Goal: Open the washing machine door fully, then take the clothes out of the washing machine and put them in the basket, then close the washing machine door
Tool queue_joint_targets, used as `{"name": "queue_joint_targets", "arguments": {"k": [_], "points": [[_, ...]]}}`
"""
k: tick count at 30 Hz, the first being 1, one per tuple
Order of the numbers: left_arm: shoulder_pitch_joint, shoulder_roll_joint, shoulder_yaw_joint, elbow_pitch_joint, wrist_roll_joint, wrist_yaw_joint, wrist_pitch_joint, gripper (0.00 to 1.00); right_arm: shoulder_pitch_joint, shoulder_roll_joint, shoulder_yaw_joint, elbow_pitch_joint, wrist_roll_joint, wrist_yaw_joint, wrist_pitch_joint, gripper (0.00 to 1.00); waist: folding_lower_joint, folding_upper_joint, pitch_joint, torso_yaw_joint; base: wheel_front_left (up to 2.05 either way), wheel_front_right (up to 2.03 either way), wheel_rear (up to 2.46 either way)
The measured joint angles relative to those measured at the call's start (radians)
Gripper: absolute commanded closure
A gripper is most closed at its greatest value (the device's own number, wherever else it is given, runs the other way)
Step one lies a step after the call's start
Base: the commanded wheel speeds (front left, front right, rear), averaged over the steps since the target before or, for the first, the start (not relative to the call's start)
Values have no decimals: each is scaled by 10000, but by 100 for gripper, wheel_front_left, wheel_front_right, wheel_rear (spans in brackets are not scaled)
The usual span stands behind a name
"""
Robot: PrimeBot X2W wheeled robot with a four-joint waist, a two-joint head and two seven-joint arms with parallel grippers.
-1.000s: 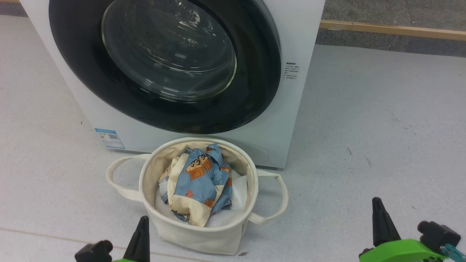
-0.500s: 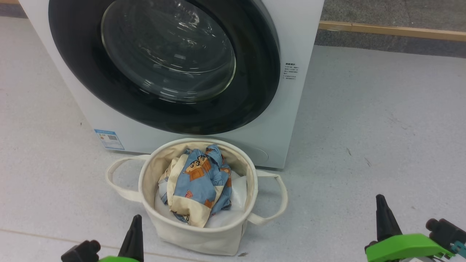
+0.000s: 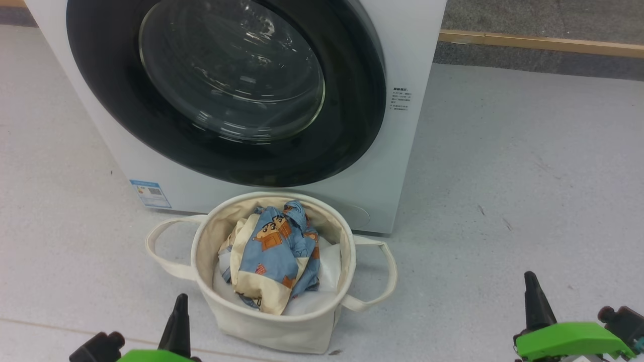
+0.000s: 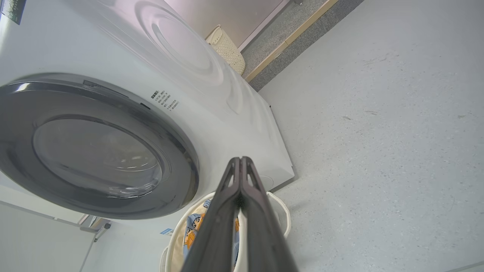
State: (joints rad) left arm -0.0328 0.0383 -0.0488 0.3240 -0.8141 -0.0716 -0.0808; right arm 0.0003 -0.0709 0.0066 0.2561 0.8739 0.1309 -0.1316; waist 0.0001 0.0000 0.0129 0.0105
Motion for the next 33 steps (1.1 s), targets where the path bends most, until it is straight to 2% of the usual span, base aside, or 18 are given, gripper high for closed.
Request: {"name": "queue_joint_targets", "arguments": {"k": [33], "points": [[-118,2,625,-320,-3802,-96,895,100,-373,-255,-58,98,4042,-2,637,100,0,0,-66,-52,0,0,0]]}}
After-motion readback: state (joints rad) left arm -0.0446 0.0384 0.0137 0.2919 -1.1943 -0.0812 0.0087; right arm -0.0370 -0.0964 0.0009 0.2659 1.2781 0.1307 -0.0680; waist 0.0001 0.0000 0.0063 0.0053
